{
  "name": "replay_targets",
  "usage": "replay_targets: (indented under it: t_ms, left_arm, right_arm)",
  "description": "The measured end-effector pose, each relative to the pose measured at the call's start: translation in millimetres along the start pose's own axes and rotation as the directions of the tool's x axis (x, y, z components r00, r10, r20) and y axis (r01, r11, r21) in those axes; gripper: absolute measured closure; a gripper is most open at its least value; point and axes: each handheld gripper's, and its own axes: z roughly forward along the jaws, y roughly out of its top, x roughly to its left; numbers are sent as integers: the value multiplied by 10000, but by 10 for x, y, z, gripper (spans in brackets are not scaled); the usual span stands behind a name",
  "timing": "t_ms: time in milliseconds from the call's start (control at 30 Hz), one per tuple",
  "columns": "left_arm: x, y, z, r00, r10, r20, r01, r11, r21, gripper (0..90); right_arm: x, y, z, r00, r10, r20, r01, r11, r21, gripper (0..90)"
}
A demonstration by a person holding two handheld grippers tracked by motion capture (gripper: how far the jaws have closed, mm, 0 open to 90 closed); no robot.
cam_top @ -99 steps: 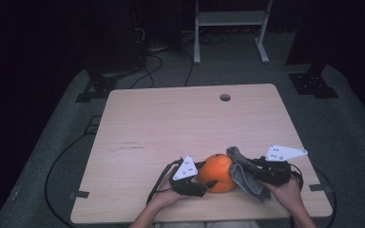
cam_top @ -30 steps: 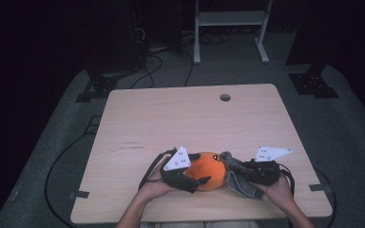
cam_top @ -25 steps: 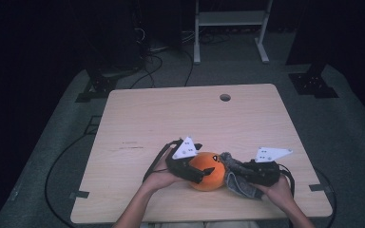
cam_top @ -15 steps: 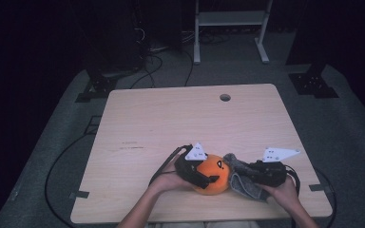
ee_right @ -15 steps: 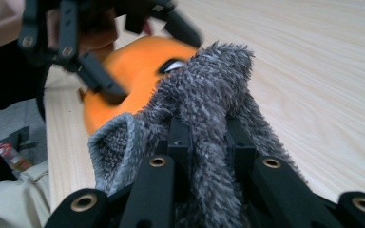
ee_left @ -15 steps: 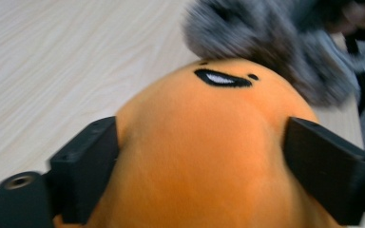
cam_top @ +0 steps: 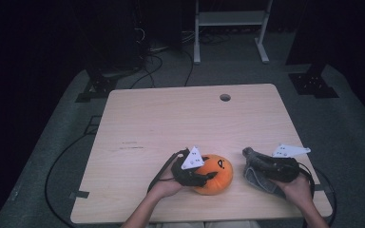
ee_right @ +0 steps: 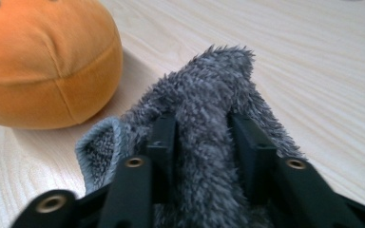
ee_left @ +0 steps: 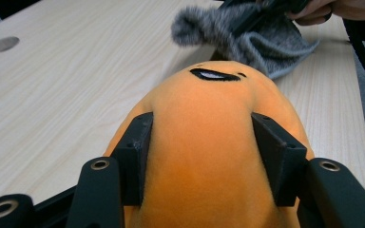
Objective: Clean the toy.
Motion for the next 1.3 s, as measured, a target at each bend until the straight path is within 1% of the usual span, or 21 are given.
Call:
replay_targets:
  t_ms: [67, 133, 200, 267, 433, 500, 567, 600, 633, 700, 800, 867, 900, 967, 1000, 1067, 1100, 1133, 1200, 1267, 1300]
  left_arm:
    - [-8, 0, -19, 9999, 103, -35, -103, 9999, -2, 454]
    - [-5, -3, -33, 9998, 77, -161, -78, 10000, -62, 454]
    - [14, -4, -51, 9996, 59, -284, -62, 9999, -91, 455]
    - [40, 6, -65, 9991, -6, -418, -2, 9998, -187, 456]
    - [147, 67, -95, 9960, 61, -895, -75, 9999, -151, 456]
    - [219, 89, -100, 9932, -27, -1160, 8, 9999, -163, 455]
    - [295, 109, -81, 9895, -80, -1442, 64, 9999, -119, 454]
    - [341, 123, -54, 9877, -109, -1561, 115, 9999, 28, 453]
    - [394, 141, -16, 9844, -131, -1754, 171, 9996, 212, 451]
    - [456, 166, 33, 9793, -114, -2019, 175, 9995, 282, 451]
    - [553, 201, 85, 9735, -316, -2265, 362, 9992, 165, 448]
    - [601, 194, 99, 9730, -414, -2271, 477, 9986, 225, 444]
    - [615, 177, 113, 9742, -446, -2211, 536, 9980, 349, 438]
    - [621, 119, 150, 9766, -483, -2095, 623, 9962, 606, 399]
    - [619, 103, 143, 9773, -630, -2023, 731, 9964, 425, 369]
    - [613, 100, 114, 9767, -703, -2029, 787, 9963, 337, 302]
    - [603, 101, 96, 9738, -807, -2126, 877, 9959, 239, 264]
    - [605, 96, 56, 9728, -737, -2198, 802, 9966, 207, 243]
    - [598, 80, 1, 9685, -1042, -2263, 1060, 9944, -44, 199]
    - [605, 56, -64, 9640, -1041, -2446, 1088, 9940, 61, 167]
    - [605, 35, -103, 9619, -1223, -2444, 1226, 9924, -140, 162]
  right_arm:
    - [-24, 8, -7, 9997, 230, 60, -229, 9995, -224, 508]
    - [-65, 8, -33, 9984, 565, -84, -569, 9970, -525, 469]
    - [-107, 0, -65, 9964, 844, -48, -845, 9941, -680, 467]
    - [-127, -8, -85, 9953, 966, -25, -965, 9926, -739, 458]
    - [-124, -4, -109, 9953, 964, -83, -967, 9906, -966, 445]
    - [-118, -3, -113, 9955, 945, -120, -952, 9905, -996, 443]
    - [-111, -3, -111, 9957, 919, -124, -927, 9911, -955, 441]
    - [-108, -1, -110, 9958, 902, -124, -909, 9913, -952, 438]
    - [-104, 3, -105, 9960, 886, -146, -896, 9914, -956, 434]
    - [-94, 12, -94, 9965, 826, -118, -834, 9922, -929, 431]
    - [-69, 16, -74, 9973, 709, -165, -720, 9943, -781, 428]
    - [-59, 14, -74, 9981, 601, -129, -608, 9963, -604, 427]
    - [-58, 12, -80, 9980, 624, -122, -630, 9962, -606, 424]
    - [-72, 6, -103, 9976, 683, -144, -692, 9951, -711, 414]
    - [-82, 1, -113, 9975, 696, -90, -700, 9947, -748, 408]
    - [-93, -5, -121, 9966, 821, -83, -825, 9939, -731, 403]
    - [-96, -6, -120, 9966, 826, -80, -829, 9939, -725, 399]
    - [-96, -6, -117, 9967, 805, -51, -806, 9943, -698, 395]
    - [-85, -1, -113, 9970, 770, -23, -769, 9945, -711, 387]
    - [-74, 5, -106, 9976, 686, -9, -685, 9950, -722, 383]
    - [-70, 7, -104, 9977, 682, 16, -679, 9951, -715, 381]
